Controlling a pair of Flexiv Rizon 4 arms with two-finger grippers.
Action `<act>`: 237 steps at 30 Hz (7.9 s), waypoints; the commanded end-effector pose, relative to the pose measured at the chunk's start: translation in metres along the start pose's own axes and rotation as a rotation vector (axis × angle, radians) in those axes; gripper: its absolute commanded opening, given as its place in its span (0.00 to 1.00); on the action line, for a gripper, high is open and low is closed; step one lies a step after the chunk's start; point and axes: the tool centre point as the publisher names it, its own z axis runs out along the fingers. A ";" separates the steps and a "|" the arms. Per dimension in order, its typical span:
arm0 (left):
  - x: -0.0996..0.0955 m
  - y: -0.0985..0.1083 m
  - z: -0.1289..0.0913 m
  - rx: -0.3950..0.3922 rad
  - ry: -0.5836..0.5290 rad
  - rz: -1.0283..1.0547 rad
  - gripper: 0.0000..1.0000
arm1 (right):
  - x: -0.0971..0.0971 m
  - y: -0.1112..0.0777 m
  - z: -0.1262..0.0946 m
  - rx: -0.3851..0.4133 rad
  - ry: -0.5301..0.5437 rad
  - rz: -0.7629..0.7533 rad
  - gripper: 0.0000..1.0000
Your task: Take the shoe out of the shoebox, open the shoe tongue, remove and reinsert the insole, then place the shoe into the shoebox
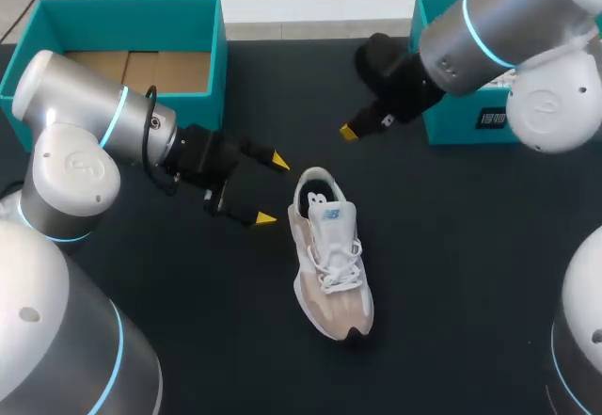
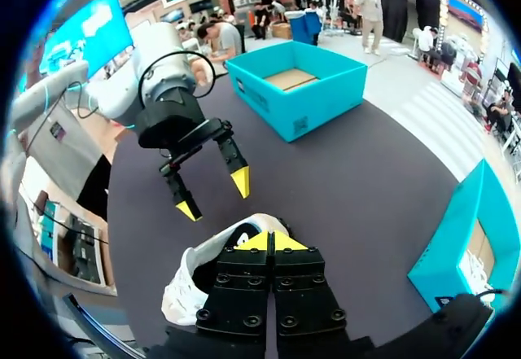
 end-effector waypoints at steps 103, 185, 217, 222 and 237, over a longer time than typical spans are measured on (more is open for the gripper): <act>0.004 0.009 -0.158 -0.065 -0.140 -0.199 1.00 | 0.044 -0.052 0.108 0.203 -0.473 0.780 0.00; 0.004 0.009 -0.158 -0.065 -0.140 -0.199 1.00 | 0.072 -0.068 0.084 0.813 -0.484 0.842 0.00; 0.004 0.009 -0.158 -0.065 -0.140 -0.199 1.00 | 0.081 -0.067 0.089 0.840 -0.427 0.829 0.35; 0.004 0.009 -0.158 -0.065 -0.140 -0.199 1.00 | 0.077 -0.072 0.092 0.849 -0.424 0.833 1.00; 0.004 0.009 -0.158 -0.065 -0.140 -0.199 1.00 | 0.081 -0.079 0.096 0.885 -0.384 0.754 1.00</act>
